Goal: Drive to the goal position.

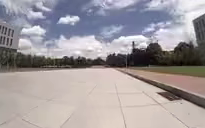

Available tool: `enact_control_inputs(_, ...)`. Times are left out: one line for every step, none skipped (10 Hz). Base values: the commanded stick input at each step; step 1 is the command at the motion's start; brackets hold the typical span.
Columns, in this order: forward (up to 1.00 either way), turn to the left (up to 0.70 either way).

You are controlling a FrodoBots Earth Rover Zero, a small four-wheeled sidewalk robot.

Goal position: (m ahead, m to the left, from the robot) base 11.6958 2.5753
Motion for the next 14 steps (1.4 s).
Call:
enact_control_inputs(0.7,0.0)
enact_control_inputs(0.7,0.0)
enact_control_inputs(0.7,0.0)
enact_control_inputs(0.7,0.0)
enact_control_inputs(0.7,0.0)
enact_control_inputs(0.7,0.0)
enact_control_inputs(0.7,0.0)
enact_control_inputs(0.7,0.0)
enact_control_inputs(0.7,0.0)
enact_control_inputs(0.7,0.0)
enact_control_inputs(0.7,0.0)
enact_control_inputs(0.7,0.0)
enact_control_inputs(0.7,0.0)
enact_control_inputs(0.7,0.0)
